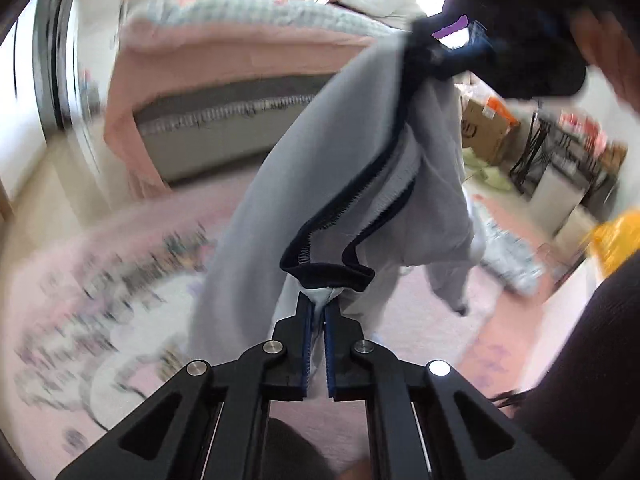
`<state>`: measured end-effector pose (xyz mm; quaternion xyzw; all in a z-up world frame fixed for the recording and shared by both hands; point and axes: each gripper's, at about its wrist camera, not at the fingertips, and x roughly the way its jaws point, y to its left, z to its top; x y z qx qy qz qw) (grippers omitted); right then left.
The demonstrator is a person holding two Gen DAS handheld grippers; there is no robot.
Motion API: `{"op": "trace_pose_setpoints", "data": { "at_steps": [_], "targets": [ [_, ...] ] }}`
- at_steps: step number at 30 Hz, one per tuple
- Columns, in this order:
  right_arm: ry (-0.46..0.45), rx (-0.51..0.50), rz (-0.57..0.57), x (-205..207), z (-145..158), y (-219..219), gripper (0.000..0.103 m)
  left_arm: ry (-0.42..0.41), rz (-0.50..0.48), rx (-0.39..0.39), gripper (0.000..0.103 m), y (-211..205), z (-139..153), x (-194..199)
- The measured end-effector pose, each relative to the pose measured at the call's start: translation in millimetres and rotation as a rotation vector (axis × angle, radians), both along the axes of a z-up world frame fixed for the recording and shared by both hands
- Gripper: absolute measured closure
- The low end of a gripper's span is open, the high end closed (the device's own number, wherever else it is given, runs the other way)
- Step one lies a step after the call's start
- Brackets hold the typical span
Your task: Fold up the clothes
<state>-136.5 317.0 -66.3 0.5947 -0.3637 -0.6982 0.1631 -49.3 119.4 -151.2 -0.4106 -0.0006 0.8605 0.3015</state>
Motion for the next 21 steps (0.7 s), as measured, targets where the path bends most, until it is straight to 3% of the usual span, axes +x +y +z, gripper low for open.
{"op": "trace_pose_setpoints", "data": {
  "at_steps": [2,4,7,15,21],
  "targets": [
    [-0.003,0.003,0.0,1.5,-2.0,1.8,0.096,-0.084,0.009,0.077,0.099,-9.7,2.3,-8.8],
    [-0.001,0.009,0.007,2.9,-3.3,3.8,0.096,-0.113,0.019,0.095,0.099,-16.1,6.7,-15.6],
    [0.01,0.031,0.028,5.4,-4.4,6.6,0.096,-0.045,0.04,0.045,0.099,-19.7,16.4,-16.5],
    [0.017,0.073,0.033,17.1,-16.8,20.6,0.096,-0.03,0.04,0.093,0.099,-37.0,38.4,-33.3],
    [0.015,0.082,0.027,27.1,-31.4,28.9,0.096,0.045,0.028,0.08,0.099,-38.5,62.4,-51.1]
  ]
}}
